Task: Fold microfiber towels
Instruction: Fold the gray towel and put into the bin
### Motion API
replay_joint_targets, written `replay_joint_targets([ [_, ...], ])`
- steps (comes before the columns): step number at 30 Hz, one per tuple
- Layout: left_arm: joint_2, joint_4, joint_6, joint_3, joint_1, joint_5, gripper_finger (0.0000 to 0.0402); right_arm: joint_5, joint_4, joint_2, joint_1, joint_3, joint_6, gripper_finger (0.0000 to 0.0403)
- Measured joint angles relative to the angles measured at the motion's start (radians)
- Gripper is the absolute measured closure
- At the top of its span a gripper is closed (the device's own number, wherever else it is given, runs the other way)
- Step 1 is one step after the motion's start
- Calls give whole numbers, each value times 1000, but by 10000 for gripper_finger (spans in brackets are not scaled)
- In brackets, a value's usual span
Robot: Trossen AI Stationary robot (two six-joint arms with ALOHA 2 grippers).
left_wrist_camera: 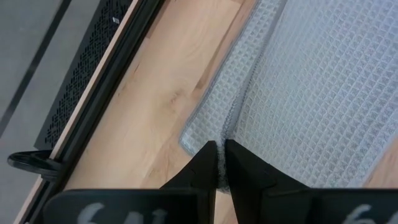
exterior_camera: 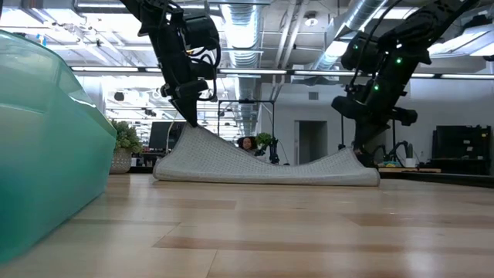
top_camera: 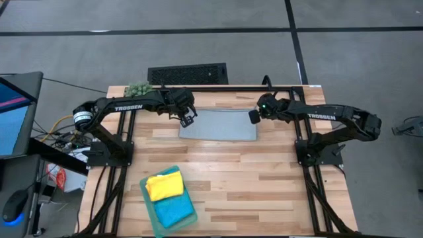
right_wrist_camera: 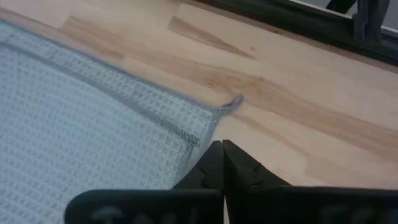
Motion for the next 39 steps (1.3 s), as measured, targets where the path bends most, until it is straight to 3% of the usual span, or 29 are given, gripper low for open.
replay_joint_targets([
  [11,0,-8,-8,0,0,1,367,0,6,0,0,0,0,356],
  [20,0,-10,-16,0,0,26,303,-2,6,0,8,0,0,335],
  [27,-5,1,-27,3,12,-8,266,-82,9,0,36,0,1,334],
  [29,-17,4,-53,15,30,66,265,-109,6,0,48,0,16,334],
  [34,-52,90,-150,7,61,508,280,-223,14,0,125,0,86,337],
  [36,-57,128,-176,-20,41,570,294,-233,18,0,181,-3,102,339],
  [39,-56,160,-193,-85,-2,576,324,-220,21,0,264,-44,163,344],
])
